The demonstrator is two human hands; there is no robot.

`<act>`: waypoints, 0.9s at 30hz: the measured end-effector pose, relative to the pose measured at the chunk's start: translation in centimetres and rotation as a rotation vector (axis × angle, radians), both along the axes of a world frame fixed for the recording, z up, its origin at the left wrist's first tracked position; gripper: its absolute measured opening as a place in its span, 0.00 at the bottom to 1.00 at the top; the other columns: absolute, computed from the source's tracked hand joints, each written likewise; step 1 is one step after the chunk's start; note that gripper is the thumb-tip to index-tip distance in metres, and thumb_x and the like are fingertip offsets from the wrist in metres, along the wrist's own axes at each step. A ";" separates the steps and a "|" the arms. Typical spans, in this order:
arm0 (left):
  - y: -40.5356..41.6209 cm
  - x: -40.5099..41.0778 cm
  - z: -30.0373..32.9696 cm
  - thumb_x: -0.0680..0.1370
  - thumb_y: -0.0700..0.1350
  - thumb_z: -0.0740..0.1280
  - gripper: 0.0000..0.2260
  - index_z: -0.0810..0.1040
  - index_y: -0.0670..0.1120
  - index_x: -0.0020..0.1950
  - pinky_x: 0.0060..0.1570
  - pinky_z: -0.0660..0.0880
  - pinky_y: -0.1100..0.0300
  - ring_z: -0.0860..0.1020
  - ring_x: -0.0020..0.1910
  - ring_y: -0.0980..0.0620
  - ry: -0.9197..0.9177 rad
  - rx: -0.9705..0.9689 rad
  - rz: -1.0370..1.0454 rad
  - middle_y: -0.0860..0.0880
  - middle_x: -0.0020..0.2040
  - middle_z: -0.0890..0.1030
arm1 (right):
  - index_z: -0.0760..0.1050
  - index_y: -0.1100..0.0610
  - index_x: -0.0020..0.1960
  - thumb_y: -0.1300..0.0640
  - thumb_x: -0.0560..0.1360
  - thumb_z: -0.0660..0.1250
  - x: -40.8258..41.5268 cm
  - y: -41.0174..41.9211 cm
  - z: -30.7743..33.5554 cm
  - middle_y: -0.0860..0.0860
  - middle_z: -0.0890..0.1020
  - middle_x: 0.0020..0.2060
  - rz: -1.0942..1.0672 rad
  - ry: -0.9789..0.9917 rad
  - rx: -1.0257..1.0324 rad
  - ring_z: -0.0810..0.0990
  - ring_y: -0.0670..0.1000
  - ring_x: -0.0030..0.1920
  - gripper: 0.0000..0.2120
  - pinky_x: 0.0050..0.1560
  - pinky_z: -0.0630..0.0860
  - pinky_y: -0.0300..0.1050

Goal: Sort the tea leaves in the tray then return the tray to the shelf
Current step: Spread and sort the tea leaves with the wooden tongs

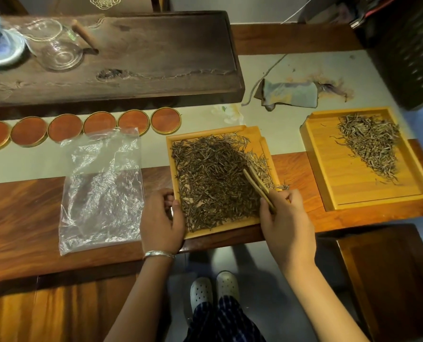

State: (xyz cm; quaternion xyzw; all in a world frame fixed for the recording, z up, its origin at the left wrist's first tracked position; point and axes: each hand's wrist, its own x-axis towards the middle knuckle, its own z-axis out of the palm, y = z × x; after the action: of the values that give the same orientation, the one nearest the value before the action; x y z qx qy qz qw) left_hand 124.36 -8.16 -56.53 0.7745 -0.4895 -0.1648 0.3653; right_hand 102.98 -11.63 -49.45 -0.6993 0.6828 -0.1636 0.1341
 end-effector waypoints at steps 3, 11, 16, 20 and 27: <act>-0.1 0.0 0.1 0.76 0.45 0.60 0.07 0.74 0.46 0.51 0.36 0.67 0.60 0.72 0.38 0.55 -0.005 0.002 0.002 0.50 0.42 0.76 | 0.75 0.57 0.51 0.54 0.78 0.62 0.1 -0.5 0.1 0.53 0.72 0.45 -0.018 0.004 0.008 0.74 0.55 0.29 0.08 0.26 0.73 0.47; -0.1 0.0 0.3 0.75 0.45 0.60 0.06 0.73 0.46 0.50 0.33 0.63 0.66 0.70 0.37 0.56 -0.015 0.003 0.007 0.51 0.41 0.74 | 0.78 0.56 0.54 0.54 0.77 0.63 0.6 0.1 0.5 0.50 0.73 0.44 0.018 -0.048 0.000 0.74 0.50 0.31 0.09 0.26 0.69 0.42; -0.1 0.0 0.2 0.75 0.46 0.60 0.06 0.73 0.47 0.49 0.33 0.62 0.66 0.70 0.36 0.56 -0.008 0.010 0.009 0.51 0.40 0.74 | 0.76 0.56 0.59 0.53 0.79 0.61 4.1 -2.2 0.9 0.52 0.74 0.50 0.112 -0.048 0.009 0.76 0.48 0.34 0.12 0.31 0.76 0.40; -0.1 0.2 0.2 0.75 0.48 0.58 0.07 0.72 0.48 0.49 0.33 0.62 0.70 0.71 0.36 0.56 0.003 0.011 0.010 0.52 0.40 0.74 | 0.75 0.57 0.55 0.52 0.80 0.59 3.8 -3.6 0.7 0.52 0.73 0.47 0.117 0.025 0.000 0.76 0.51 0.34 0.11 0.31 0.77 0.46; 0.0 0.0 0.2 0.75 0.47 0.59 0.05 0.72 0.48 0.48 0.34 0.61 0.70 0.69 0.36 0.56 0.001 0.018 0.012 0.51 0.40 0.73 | 0.77 0.60 0.49 0.55 0.78 0.62 2.5 -5.0 0.3 0.56 0.74 0.46 0.120 -0.012 -0.015 0.73 0.52 0.35 0.09 0.31 0.71 0.43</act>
State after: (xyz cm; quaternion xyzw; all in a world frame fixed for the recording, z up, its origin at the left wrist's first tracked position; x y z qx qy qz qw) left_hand 124.39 -8.21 -56.29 0.7806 -0.4832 -0.1675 0.3594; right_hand 105.50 -16.67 -49.16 -0.7391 0.6375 -0.1646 0.1424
